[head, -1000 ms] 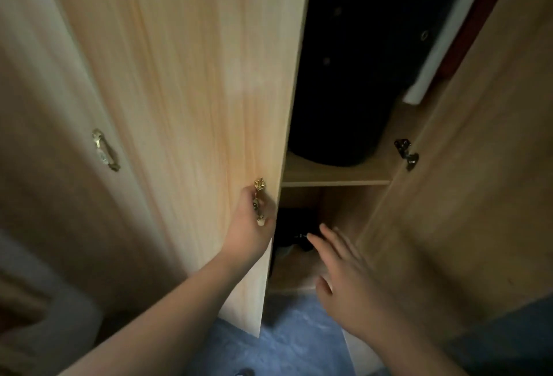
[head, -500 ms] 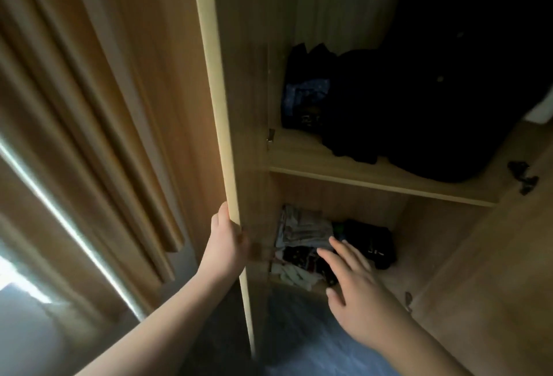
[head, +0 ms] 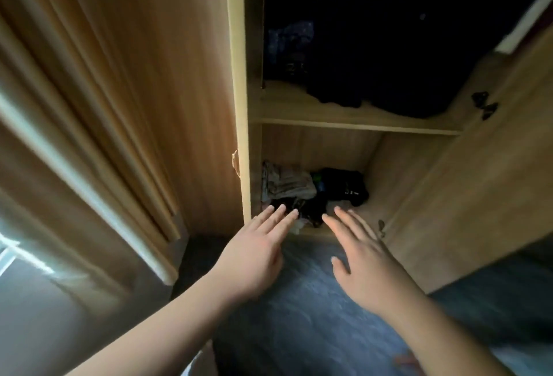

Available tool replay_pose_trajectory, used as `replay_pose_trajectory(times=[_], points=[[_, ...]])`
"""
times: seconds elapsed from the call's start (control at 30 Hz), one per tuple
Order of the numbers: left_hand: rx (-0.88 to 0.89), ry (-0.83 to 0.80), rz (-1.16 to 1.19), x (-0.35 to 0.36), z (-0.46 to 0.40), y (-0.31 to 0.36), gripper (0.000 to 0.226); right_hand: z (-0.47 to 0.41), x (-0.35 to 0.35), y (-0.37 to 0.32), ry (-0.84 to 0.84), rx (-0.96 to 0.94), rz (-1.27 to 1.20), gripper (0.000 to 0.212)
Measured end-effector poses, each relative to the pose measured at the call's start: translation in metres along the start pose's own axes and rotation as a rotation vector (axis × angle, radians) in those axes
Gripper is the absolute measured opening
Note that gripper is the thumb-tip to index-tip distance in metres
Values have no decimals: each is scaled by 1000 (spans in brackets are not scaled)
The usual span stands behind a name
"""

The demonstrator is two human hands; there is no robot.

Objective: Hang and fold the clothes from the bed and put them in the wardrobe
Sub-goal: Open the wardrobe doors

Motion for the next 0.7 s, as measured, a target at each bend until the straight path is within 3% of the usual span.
replay_pose_trajectory(times=[0.37, 0.7], points=[[580, -164, 53, 81, -8, 219, 69, 220, -68, 117, 215, 510, 137, 72], [994, -302, 127, 165, 77, 502, 65, 509, -119, 201, 384, 884, 261, 73]])
Point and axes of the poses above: each hand's wrist, its own z-axis away from the middle knuckle, its own x-axis out of the palm, y = z × x, the point moved 5 cm from there along -z, towards the middle knuckle, and after that the axes turned 9 degrees about y, right-handed, at the moved point
